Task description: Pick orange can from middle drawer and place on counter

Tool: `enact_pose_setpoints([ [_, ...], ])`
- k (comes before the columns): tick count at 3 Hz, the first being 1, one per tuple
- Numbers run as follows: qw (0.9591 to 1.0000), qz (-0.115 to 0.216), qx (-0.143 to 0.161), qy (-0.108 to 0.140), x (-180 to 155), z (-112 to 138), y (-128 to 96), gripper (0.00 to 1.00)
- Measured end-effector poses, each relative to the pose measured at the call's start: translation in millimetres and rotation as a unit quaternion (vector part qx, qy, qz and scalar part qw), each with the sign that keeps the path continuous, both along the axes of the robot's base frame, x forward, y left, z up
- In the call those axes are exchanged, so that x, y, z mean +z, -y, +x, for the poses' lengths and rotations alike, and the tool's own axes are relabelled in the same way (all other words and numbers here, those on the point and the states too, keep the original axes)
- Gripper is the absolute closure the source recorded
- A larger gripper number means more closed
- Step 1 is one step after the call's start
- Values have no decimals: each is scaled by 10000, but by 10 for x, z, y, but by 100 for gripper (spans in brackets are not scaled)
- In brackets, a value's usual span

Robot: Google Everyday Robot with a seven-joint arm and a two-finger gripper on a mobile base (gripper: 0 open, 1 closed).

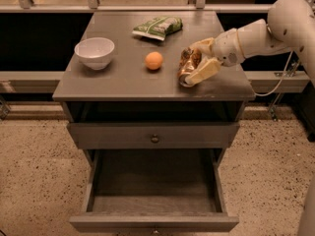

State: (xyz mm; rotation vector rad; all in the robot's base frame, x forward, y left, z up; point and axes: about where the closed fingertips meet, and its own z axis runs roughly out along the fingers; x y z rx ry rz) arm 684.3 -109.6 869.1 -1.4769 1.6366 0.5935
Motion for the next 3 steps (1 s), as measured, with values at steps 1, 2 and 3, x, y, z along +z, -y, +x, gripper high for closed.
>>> enact_pose_setpoints([
  [1, 10000, 5, 36, -21, -25, 5, -46, 26],
  [2, 10000, 9, 56, -33, -39, 8, -71, 3],
  [3, 10000, 10, 66, -39, -46, 9, -84, 0],
])
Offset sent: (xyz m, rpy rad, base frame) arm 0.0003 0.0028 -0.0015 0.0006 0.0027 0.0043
